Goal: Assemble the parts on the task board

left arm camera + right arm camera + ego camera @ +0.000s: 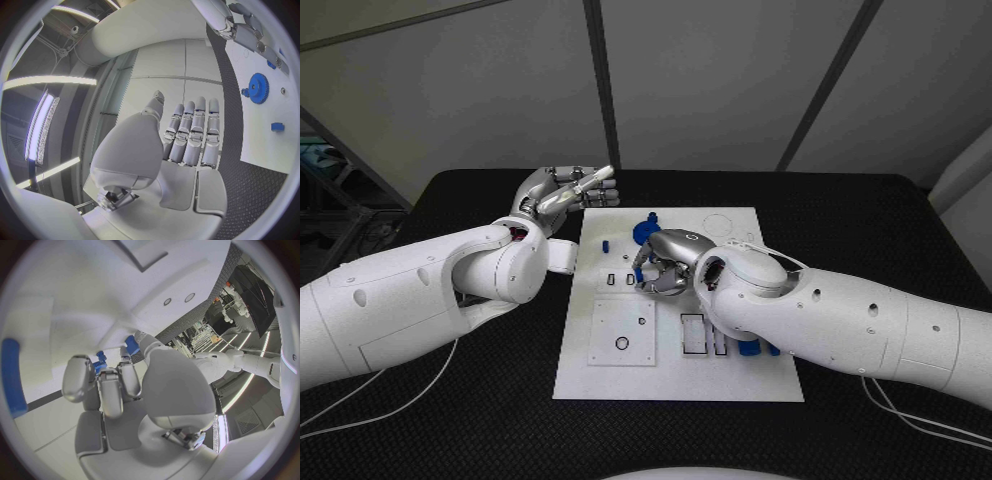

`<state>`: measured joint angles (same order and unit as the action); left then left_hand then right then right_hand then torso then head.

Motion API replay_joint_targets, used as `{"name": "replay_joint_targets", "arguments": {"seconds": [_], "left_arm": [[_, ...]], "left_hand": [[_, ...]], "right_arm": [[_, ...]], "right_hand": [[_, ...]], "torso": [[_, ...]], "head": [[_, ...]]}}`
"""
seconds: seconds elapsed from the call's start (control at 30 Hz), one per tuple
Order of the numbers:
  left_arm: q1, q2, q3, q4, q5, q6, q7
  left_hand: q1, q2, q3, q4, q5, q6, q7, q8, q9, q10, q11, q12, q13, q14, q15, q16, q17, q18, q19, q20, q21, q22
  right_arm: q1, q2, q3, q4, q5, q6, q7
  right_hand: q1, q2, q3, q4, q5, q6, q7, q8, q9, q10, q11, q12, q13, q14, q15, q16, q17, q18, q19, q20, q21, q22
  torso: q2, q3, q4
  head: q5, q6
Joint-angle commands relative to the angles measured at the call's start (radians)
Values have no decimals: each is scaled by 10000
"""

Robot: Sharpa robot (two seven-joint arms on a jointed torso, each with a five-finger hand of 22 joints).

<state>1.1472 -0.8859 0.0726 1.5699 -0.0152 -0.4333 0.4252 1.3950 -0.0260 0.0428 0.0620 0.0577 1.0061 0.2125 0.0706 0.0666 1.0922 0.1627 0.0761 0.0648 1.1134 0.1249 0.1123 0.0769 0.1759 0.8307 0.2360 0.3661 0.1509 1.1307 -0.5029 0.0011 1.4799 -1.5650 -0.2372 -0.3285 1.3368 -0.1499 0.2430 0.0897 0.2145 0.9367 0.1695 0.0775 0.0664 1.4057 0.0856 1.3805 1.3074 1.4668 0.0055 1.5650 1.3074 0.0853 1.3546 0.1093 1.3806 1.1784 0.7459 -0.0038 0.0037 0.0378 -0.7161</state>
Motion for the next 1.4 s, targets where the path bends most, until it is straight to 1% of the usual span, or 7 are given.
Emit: {"name": "replay_joint_targets", "arguments": {"seconds": [0.03, 0.43, 0.77, 0.83, 0.93, 1.03, 1.4], "left_arm": [[14, -4, 9, 12, -76, 104, 34], [14, -56, 8, -113, -767, 243, -435], [20, -207, 11, -478, -2917, 1486, -2359], [32, -244, 13, -531, -3587, 1959, -2979], [112, -279, 16, -590, -4448, 2559, -3966], [328, -212, 12, -740, -5277, 3112, -5086], [1190, 541, -232, -1207, -8018, 4836, -8678]], "left_hand": [[-22, 111, -21, -56, -66, 37, 35, -53, -8, 46, -2, -44, -6, 69, -22, -34, 16, 71, 47, 21, 38, -14], [-181, 106, -170, -64, -67, 226, -75, 5, 14, 416, -145, 69, 40, 702, -213, 253, 177, 98, 398, -109, 282, 73], [-739, 86, -654, 258, 40, 1446, -1025, 430, 199, 3194, -1245, 1427, 844, 3815, -1439, 3303, 1969, 67, 2591, -1283, 2192, 1018], [-1046, 75, -820, 472, 51, 1542, -1147, 498, 252, 3572, -1431, 2097, 1380, 3800, -1584, 4679, 2959, 39, 2891, -1456, 2811, 1395], [-1060, 282, -913, 760, 170, 1444, -1222, 757, 461, 2796, -1587, 3873, 3078, 3056, -1847, 9617, 7625, -232, 3185, -1661, 4688, 2636], [-1416, 205, -1156, 1126, 19, 903, -1047, 1016, 609, 1621, -1231, 4969, 4073, 2981, -1488, 11211, 9421, -84, 2519, -1646, 5260, 3148], [-2095, 193, -2029, 2257, 17, 226, -1351, 3524, 2035, 1378, -1584, 9599, 7828, 3696, -1788, 12836, 11506, -380, 3707, -1803, 8245, 6901]], "right_arm": [[-15, -21, -24, -21, -51, -24, -148], [-43, -552, -15, 689, 412, -2178, 1378], [147, -1959, 178, 1826, 2315, -2351, 3175], [191, -2295, 298, 2004, 2696, -2236, 3198], [259, -2772, 532, 2161, 3276, -2140, 3184], [394, -3224, 749, 2155, 3733, -2083, 3138], [672, -4012, 945, 1883, 4420, -1976, 2821]], "right_hand": [[-10, -59, -57, -4, 55, -85, 16, -60, 0, -66, -16, -70, 368, 1040, 43, 58, 2634, -64, -19, 56, -61, -11], [140, -136, -532, 179, -59, -405, 20, -55, 12, -128, 3, -109, 293, 1040, 75, 58, 2634, -21, -131, 102, -160, -197], [344, -26, -699, 242, -106, -206, -112, 130, 69, -291, -113, -264, 112, 1027, -23, 38, 2585, 69, -417, 35, -421, -649], [348, 17, -739, 280, -69, -101, -92, 199, 87, -309, -102, -287, 84, 1010, -21, 10, 2521, 76, -443, 25, -451, -692], [354, 98, -762, 332, -33, 24, -70, 280, 105, -311, -87, -296, 71, 985, -13, -30, 2429, 84, -473, 25, -488, -749], [392, 169, -777, 360, 154, 161, -79, 371, 120, -290, -95, -283, 79, 976, -17, -47, 2393, 82, -457, 23, -489, -737], [513, 197, -783, 357, 612, 277, -113, 477, 112, -315, -133, -342, 9, 956, -52, -84, 2320, 91, -464, -7, -525, -785]], "torso": [[-3, 0, -4], [-24, 7, -32], [-148, 7, -80], [-201, 19, -99], [-272, 34, -140], [-357, 55, -179], [-574, 122, -204]], "head": [[-5, -5], [0, 18], [54, 63], [90, 45], [163, 8], [216, -51], [325, -181]]}}
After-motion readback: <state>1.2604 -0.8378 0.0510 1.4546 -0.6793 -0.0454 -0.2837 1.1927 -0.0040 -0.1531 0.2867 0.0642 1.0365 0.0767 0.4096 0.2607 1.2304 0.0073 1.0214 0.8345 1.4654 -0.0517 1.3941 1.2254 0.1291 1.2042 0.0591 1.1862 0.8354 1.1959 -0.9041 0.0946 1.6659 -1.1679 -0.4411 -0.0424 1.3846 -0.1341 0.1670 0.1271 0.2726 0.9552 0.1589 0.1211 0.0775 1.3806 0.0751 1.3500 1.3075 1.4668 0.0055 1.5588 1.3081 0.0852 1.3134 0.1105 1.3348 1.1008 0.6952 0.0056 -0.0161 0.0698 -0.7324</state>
